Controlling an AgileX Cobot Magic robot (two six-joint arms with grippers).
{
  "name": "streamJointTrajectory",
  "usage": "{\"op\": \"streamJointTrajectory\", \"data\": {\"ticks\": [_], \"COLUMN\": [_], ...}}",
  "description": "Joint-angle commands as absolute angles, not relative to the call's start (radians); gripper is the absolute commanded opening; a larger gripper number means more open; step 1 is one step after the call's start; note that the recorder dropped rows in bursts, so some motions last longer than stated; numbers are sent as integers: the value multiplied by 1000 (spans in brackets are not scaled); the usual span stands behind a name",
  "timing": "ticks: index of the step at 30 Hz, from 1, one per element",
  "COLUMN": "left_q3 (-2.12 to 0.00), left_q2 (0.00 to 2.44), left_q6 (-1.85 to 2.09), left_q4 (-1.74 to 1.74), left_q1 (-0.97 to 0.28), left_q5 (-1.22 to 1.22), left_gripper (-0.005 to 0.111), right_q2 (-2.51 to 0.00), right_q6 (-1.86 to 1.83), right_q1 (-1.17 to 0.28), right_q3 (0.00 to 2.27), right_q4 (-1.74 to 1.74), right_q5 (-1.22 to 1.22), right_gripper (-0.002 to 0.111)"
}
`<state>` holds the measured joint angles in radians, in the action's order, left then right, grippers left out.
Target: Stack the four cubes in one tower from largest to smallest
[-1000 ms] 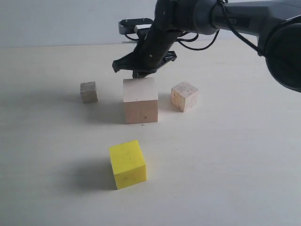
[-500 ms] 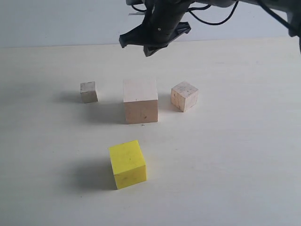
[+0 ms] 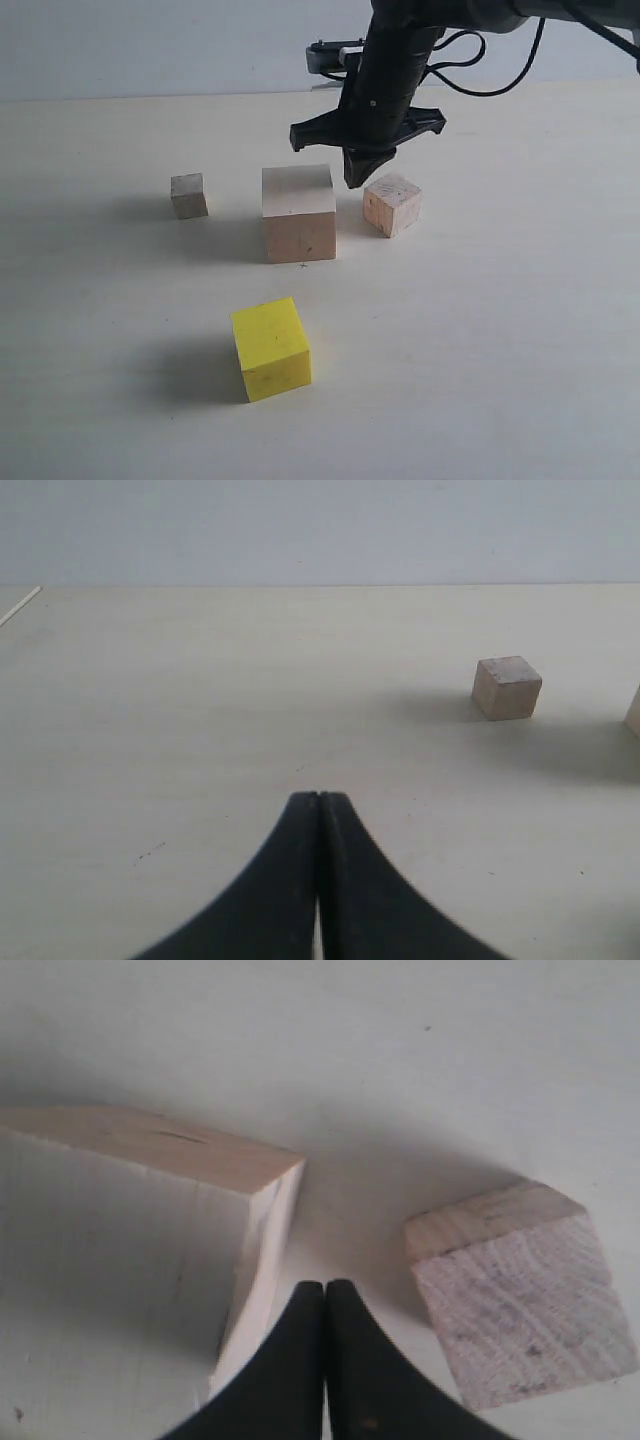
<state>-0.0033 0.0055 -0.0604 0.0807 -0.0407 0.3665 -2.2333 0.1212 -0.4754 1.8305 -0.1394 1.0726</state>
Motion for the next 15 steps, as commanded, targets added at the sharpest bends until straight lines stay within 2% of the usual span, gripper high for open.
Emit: {"op": "streamJointTrajectory", "data": {"ticks": [1,15], "left_q3": [0,0], "left_q2": [0,0], "left_q6": [-59,-59], "left_q4": [73,73], "left_q1": [-48,-48], "left_q5": [359,359], "left_gripper": [0,0], "right_q2": [-2227,-2227], "right_q6": [105,26], "right_q1": [-477,-477], "right_q3": [1820,1820], "right_q4": [-167,-314], "right_q5": [1112,1175], "right_gripper": [0,0]}}
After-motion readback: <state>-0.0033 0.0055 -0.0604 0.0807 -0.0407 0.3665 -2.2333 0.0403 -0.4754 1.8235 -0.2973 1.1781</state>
